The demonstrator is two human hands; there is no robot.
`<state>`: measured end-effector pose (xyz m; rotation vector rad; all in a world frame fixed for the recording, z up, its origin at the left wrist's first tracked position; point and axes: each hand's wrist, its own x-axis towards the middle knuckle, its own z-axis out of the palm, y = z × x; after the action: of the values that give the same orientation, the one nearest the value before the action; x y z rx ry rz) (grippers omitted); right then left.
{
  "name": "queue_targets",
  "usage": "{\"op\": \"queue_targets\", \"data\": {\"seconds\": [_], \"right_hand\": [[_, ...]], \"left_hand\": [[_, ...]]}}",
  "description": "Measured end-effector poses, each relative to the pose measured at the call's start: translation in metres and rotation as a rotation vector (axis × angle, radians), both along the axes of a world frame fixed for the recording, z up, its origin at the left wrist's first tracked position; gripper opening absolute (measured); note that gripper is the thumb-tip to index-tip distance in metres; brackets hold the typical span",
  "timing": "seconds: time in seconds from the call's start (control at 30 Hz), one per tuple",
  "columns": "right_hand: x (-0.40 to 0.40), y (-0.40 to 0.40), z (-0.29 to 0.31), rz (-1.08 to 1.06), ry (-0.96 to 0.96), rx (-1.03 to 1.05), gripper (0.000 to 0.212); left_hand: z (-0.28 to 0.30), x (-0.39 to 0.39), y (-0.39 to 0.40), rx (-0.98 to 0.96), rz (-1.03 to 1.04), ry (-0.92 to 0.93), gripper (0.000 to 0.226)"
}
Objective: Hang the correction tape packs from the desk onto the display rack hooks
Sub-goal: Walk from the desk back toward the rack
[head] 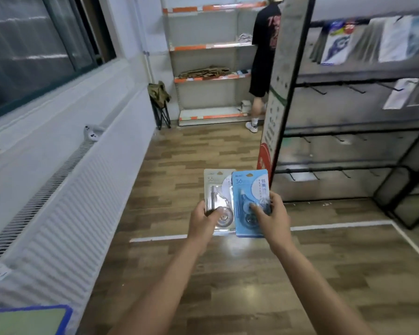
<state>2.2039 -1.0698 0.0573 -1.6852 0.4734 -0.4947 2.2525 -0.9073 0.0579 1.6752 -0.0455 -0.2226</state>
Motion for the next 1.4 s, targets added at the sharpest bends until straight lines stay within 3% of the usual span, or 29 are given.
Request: {"op": "queue_targets", "data": {"seconds": [0.4,0.93,1.2,1.4], "right_hand": [[-0.035,-0.192,0.002,-0.307,0.013,-0.06,0.056],[0.073,-0.432,0.029,-0.567,-0.007,-0.095,0.052],[0.085,-0.57,0.027,-0.633,-0.025,-0.083,0.054],[0.083,-0.695,0.036,-0.591,0.0,-0.084,0.053]], "left_hand": [[0.003,0.015,-0.219,-0.15,-0.302,0.097,0.02],[0.038,0.151,-0.492,-0.161,-0.554,-0.02,0.01],[0.04,0.175,-0.643,-0.18,-0.677,-0.035,0.028],[0.042,0.173,-0.767,-0.202,-0.608,0.093,0.026]]}}
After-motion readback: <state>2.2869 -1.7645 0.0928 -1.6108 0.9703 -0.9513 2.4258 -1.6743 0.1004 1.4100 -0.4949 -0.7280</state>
